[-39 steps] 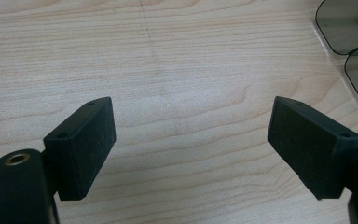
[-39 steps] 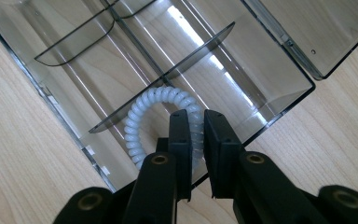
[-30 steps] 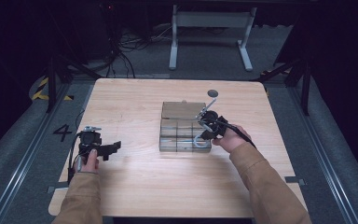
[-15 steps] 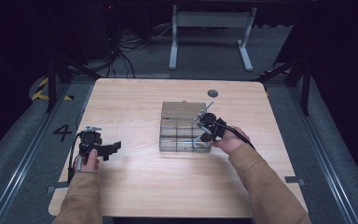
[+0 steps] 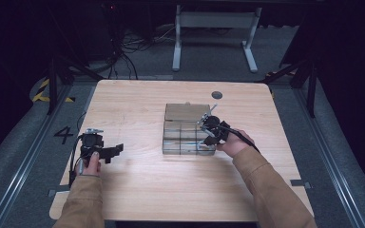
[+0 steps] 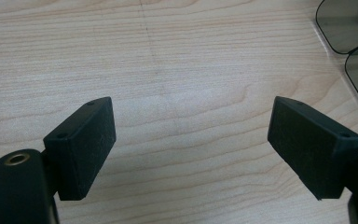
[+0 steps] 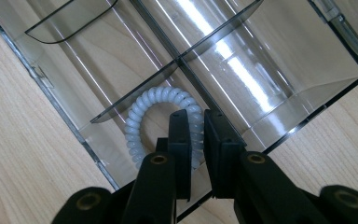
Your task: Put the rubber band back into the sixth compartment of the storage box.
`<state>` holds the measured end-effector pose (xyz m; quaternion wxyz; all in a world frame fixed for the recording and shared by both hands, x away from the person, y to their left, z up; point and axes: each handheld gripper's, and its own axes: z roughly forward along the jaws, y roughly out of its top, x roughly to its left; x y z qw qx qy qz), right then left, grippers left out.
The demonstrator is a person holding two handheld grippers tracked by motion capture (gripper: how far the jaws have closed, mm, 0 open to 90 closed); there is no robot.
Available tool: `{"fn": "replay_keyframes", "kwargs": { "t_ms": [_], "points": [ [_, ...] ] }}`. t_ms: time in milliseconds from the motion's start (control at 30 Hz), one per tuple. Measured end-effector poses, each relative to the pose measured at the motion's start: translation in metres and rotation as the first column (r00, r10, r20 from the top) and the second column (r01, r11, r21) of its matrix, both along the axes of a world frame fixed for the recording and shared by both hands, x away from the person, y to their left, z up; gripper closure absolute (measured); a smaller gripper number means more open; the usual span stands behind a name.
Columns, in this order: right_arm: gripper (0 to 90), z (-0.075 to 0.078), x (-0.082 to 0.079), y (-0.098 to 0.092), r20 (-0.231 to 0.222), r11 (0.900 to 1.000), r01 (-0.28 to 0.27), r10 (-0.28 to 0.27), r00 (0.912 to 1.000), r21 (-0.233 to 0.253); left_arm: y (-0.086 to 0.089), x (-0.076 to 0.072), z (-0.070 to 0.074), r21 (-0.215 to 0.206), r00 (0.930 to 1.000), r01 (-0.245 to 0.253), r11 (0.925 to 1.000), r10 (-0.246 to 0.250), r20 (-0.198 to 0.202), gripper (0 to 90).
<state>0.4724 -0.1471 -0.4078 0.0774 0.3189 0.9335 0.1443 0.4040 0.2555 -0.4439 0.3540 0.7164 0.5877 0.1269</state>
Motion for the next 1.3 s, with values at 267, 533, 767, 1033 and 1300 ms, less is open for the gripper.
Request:
{"fn": "replay_keyframes", "kwargs": {
  "t_ms": [267,533,767,1033,1300],
  "points": [
    [76.7,0.002,-0.001,-0.001,-0.005,1.000,0.011,-0.011,0.9999,0.013,0.000,0.000,0.000,0.002,1.0000,-0.002,1.0000,0.002,-0.005,15.9],
    [74.2,0.008,-0.003,-0.002,0.007,0.999,0.019,-0.020,0.9998,0.032,-0.001,0.000,0.000,0.001,1.0000,-0.002,1.0000,0.002,-0.006,15.9],
    [73.6,0.020,-0.006,-0.006,0.032,0.997,0.020,-0.022,0.9993,0.074,0.000,0.000,0.000,-0.002,1.0000,-0.001,1.0000,0.001,-0.003,15.9],
    [72.5,0.038,-0.013,-0.015,0.060,0.989,0.031,-0.040,0.9974,0.145,-0.001,0.000,0.000,0.000,1.0000,0.000,1.0000,0.000,-0.005,15.9],
    [72.0,0.051,-0.021,-0.019,0.083,0.979,0.020,-0.037,0.9959,0.205,-0.001,0.000,0.000,0.000,1.0000,-0.002,1.0000,0.002,-0.005,15.9]
  ]
}}
